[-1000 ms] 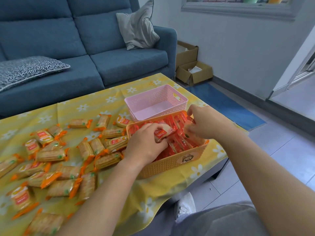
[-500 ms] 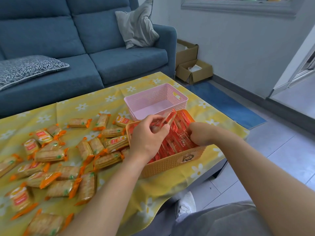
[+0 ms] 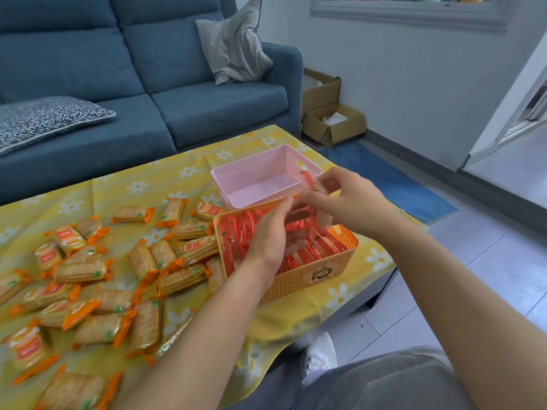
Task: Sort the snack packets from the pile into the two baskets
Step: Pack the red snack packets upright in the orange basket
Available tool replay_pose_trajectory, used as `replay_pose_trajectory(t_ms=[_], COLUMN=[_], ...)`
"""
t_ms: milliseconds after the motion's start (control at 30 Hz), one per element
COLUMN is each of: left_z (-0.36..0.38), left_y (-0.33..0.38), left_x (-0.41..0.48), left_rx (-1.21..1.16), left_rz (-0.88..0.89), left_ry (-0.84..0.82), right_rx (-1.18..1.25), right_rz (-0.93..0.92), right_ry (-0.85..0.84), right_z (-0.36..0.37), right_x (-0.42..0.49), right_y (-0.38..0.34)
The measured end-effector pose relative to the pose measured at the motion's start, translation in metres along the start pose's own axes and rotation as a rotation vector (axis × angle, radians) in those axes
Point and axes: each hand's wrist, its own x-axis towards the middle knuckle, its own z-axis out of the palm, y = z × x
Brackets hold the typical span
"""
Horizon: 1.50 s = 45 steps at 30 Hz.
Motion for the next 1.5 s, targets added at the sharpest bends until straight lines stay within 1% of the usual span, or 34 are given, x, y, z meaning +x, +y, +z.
replay_pose_trajectory(t_ms=[67,133,167,200,233,267,333,400,533,633,700,733,767,867,900,1000,1033,1067,1133,1233,1367,1433,1500], left_z=[0.004,0.008,0.010,0.012,0.013,0.016,0.020,0.026,0.036,0.040,0.044,0.045,0.046,0.044,0.042,0.032,0.028,0.025,0.021,0.017,0.012,0.006,-0.004], left_y=[-0.002,-0.007,-0.009,-0.009,-0.008,-0.006,-0.003,-0.005,-0.013,-0.018,-0.023,-0.025,-0.028,-0.031,-0.032,-0.035,-0.036,-0.037,-0.038,-0.038,-0.035,-0.032,-0.029], left_x=[0.000,0.005,0.008,0.008,0.009,0.009,0.010,0.012,0.016,0.021,0.025,0.027,0.028,0.026,0.026,0.020,0.019,0.018,0.017,0.017,0.014,0.012,0.010], left_rx=[0.052,0.142,0.175,0.160,0.094,0.002,-0.158,-0.166,-0.170,-0.137,0.002,0.101,0.200,0.518,0.656,1.163,1.262,1.311,1.348,1.351,1.193,1.121,1.110], left_rz=[0.032,0.079,0.088,0.075,0.038,-0.019,-0.120,-0.148,-0.125,-0.078,-0.017,0.027,0.075,0.239,0.292,0.392,0.432,0.464,0.493,0.495,0.476,0.507,0.536], left_ry=[-0.012,0.031,0.070,0.108,0.125,0.109,0.014,-0.050,0.038,0.094,0.133,0.153,0.161,0.129,0.099,0.009,-0.007,-0.017,-0.024,-0.024,-0.046,0.032,0.163], right_rx=[-0.046,-0.039,-0.029,-0.016,-0.001,0.013,0.007,-0.004,0.153,0.381,0.486,0.501,0.455,0.020,-0.050,-0.094,-0.121,-0.157,-0.240,-0.341,-0.476,-0.514,-0.578], right_rz=[0.042,0.049,0.024,-0.012,-0.050,-0.084,-0.157,-0.188,-0.131,-0.003,0.086,0.107,0.097,-0.020,-0.018,-0.007,-0.019,-0.032,-0.042,-0.069,-0.038,-0.011,0.015], right_ry=[0.044,0.072,0.078,0.076,0.063,0.042,-0.014,-0.053,-0.025,-0.098,-0.132,-0.146,-0.148,-0.051,-0.034,-0.024,-0.035,-0.056,-0.092,-0.097,-0.203,-0.200,-0.112], right_z=[-0.007,-0.017,-0.023,-0.028,-0.032,-0.036,-0.038,-0.037,-0.035,-0.034,-0.034,-0.032,-0.030,-0.022,-0.019,-0.012,-0.011,-0.010,-0.007,-0.005,0.001,0.008,0.016], right_x=[0.002,0.003,0.003,0.003,0.002,0.001,-0.001,0.000,0.003,0.002,0.003,0.004,0.004,0.005,0.005,0.006,0.006,0.006,0.006,0.006,0.006,0.008,0.010], right_y=[0.006,0.014,0.017,0.021,0.024,0.026,0.029,0.031,0.035,0.036,0.038,0.039,0.040,0.044,0.044,0.046,0.048,0.050,0.053,0.050,0.045,0.047,0.047])
